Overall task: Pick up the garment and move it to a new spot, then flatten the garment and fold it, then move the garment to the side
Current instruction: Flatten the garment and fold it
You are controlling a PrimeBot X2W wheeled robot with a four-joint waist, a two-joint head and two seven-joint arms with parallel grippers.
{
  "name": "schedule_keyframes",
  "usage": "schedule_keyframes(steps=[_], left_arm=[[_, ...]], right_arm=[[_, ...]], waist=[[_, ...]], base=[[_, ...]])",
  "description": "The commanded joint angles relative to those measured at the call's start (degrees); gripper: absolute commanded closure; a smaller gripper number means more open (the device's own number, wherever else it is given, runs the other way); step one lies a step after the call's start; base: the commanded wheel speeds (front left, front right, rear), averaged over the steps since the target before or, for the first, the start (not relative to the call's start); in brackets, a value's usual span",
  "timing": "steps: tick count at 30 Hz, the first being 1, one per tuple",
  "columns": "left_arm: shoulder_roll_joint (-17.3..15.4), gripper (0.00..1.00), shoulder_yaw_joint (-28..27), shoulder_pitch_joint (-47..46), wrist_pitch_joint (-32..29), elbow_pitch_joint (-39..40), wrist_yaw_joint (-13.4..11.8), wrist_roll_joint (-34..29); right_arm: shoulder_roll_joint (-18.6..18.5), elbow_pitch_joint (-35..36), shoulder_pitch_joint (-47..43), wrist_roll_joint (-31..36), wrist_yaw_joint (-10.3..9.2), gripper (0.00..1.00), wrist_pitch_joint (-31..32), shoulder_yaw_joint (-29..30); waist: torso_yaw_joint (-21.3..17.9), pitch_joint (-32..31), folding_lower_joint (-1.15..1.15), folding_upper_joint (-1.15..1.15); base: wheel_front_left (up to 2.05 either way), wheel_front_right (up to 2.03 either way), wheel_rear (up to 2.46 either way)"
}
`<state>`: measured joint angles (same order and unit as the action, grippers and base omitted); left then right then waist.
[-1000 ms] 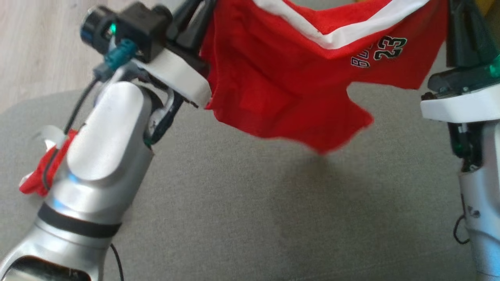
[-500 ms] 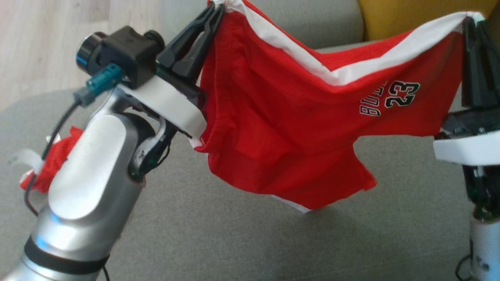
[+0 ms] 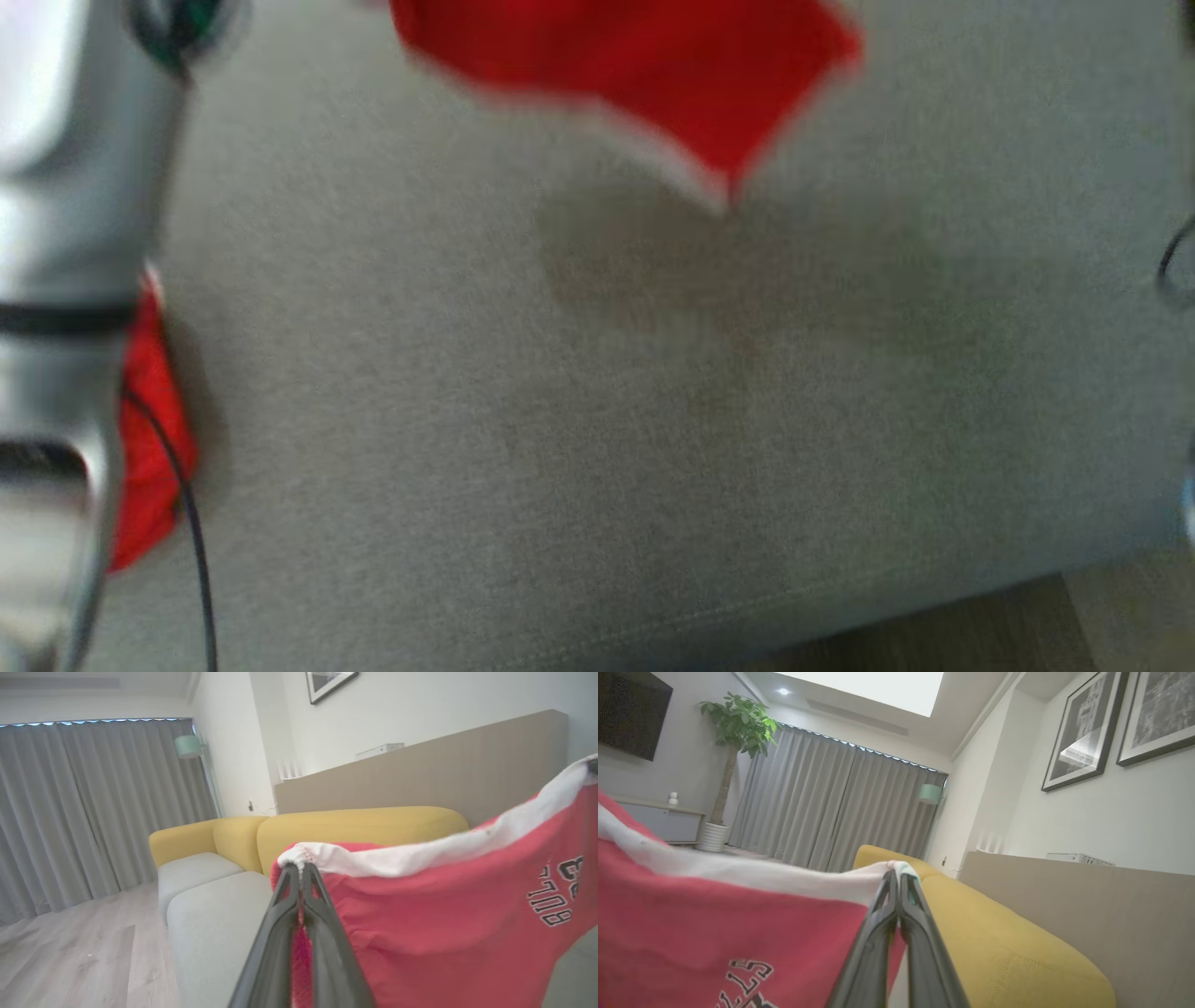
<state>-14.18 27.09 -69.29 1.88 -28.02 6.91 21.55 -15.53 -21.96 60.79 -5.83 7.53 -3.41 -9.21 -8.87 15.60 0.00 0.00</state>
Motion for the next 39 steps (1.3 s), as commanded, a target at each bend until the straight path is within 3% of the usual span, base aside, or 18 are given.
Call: schedule_keyframes(steps=[1,2,5,10,15,21,29,39], left_arm=[[-2.19,1.0,-2.18,-4.29,1.22,0.23,0.11,-0.82],[-1.58,1.0,-2.76,-8.63,4.43,-4.58,0.12,-1.24],[-0.2,1.0,-3.27,-13.02,9.25,-10.48,0.13,-1.46],[2.89,1.0,-3.01,-13.07,12.78,-15.28,0.24,-1.3],[4.47,1.0,-1.67,-4.81,13.08,-13.59,0.48,-1.31],[3.11,1.0,1.5,12.73,13.1,-7.89,0.56,-2.43],[-0.22,1.0,7.68,33.23,13.11,-1.24,0.57,-3.12],[-1.76,1.0,11.3,44.67,13.11,3.68,0.58,-3.98]], right_arm=[[-0.16,-0.07,3.3,0.5,-0.04,1.0,-1.55,-0.38],[0.6,-6.24,9.27,1.54,-0.04,1.0,-5.85,0.38],[1.96,-13.6,15.02,3.66,-0.04,1.0,-9.98,2.35],[4.83,-20.83,14.59,5.35,-0.04,1.0,-11.5,2.58],[5.32,-24.81,7.16,2.23,-0.04,1.0,-11.56,-1.46],[2.91,-29.77,-2.57,-6.75,-0.04,1.0,-10.77,-11.39],[-5.84,-23.26,-16.14,-19.83,-0.04,1.0,-3.79,-25.35],[-16.06,-12.84,-27.86,-28.09,-0.04,1.0,2.87,-32.33]], waist=[[-2.05,4.6,0.0,0.0],[-2.24,5.79,0.0,0.0],[-2.26,6.96,0.0,0.0],[-1.46,8.0,0.0,0.0],[-0.21,7.38,0.0,0.0],[0.7,2.94,0.0,0.0],[1.31,-4.09,0.0,0.0],[1.39,-8.86,0.0,0.0]], base=[[0.0,0.0,0.0],[0.0,0.0,0.0],[0.0,0.0,0.0],[0.0,0.0,0.0],[0.0,0.0,0.0],[0.0,0.0,0.0],[0.0,0.0,0.0],[0.0,0.0,0.0]])
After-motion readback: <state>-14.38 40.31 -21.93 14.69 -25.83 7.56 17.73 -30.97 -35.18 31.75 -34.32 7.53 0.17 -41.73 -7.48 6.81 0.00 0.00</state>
